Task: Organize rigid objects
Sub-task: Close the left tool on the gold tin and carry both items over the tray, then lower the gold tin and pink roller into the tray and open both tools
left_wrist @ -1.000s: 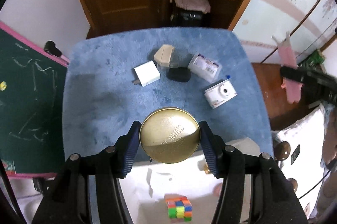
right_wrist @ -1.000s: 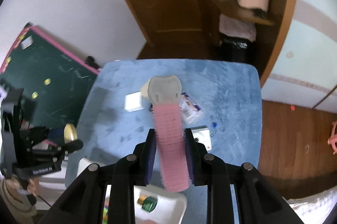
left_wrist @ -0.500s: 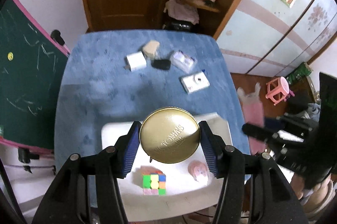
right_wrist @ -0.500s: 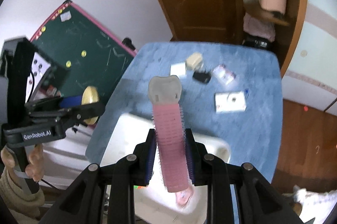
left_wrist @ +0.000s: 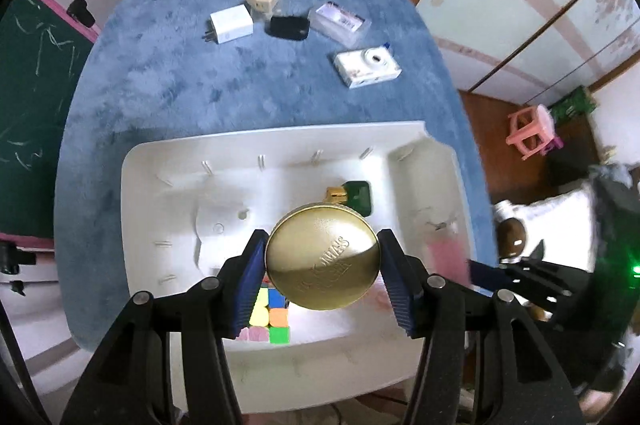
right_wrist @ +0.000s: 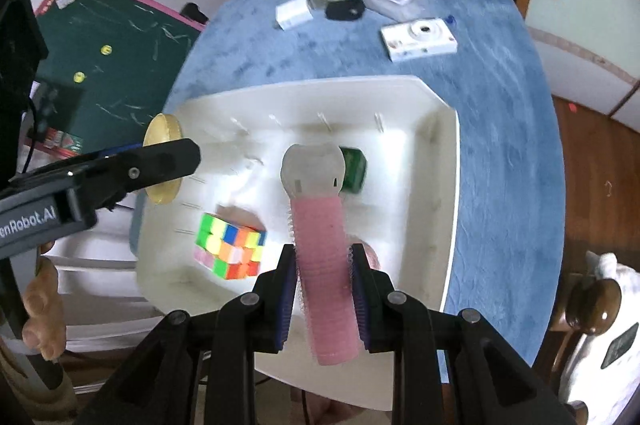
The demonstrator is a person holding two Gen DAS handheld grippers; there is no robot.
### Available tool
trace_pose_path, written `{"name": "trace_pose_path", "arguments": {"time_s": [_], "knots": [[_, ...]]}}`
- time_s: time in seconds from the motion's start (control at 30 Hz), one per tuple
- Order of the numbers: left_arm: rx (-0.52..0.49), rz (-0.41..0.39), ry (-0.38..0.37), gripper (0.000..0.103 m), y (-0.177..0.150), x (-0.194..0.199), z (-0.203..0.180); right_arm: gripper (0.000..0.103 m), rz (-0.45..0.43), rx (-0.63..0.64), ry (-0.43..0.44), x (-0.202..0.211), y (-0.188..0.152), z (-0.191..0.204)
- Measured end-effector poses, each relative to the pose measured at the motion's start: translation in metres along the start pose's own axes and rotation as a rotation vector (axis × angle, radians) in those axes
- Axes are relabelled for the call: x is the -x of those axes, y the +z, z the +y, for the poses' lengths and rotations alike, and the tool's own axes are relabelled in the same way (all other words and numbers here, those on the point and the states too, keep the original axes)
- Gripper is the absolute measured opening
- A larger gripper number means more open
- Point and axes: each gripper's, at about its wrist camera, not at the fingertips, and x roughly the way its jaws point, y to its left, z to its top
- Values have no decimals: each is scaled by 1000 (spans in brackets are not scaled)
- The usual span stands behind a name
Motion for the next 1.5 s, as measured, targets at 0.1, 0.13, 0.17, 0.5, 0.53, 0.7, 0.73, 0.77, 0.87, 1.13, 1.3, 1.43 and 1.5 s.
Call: {"name": "trace_pose_path", "arguments": {"time_s": [0.1, 0.13, 0.17, 0.5, 0.53, 0.7, 0.73, 0.77, 0.87, 1.13, 1.3, 1.43, 1.5], "knots": [[-21, 12, 40, 59, -6, -15, -5, 26, -1, -10, -34, -8, -6, -3], [-29, 16, 50, 59, -8, -19, -6, 26, -2, -11, -42, -9, -6, -3], [-37, 18, 60, 59, -10, -22, -7, 26, 0, -10, -50, -11, -7, -3], [-62, 67, 107, 59, -17, -54, 1, 26, 43, -5, -118, -39, -8, -1], [-59, 76, 108, 59, -17, -59, 2, 26, 51, -8, -119, -43, -8, -1], [-54, 110, 107, 59, -19, -79, 3, 28, 81, -24, -126, -58, -8, -4], [-56, 117, 109, 59, -20, -82, 3, 28, 86, -25, -130, -60, -8, -5], [-57, 122, 111, 59, -20, -85, 3, 28, 89, -26, -134, -62, -7, -5], [-65, 135, 108, 59, -22, -91, 2, 30, 87, -9, -147, -64, -7, -2], [-17, 177, 80, 81, -19, -90, 11, 64, 53, 18, -188, -58, -7, 6], [10, 167, 84, 81, -18, -79, 18, 64, 35, 10, -192, -49, -5, 0], [3, 140, 87, 81, -17, -66, 18, 64, 24, 4, -188, -43, -7, 0], [0, 126, 87, 81, -15, -59, 18, 64, 15, 4, -183, -39, -8, 0]]}}
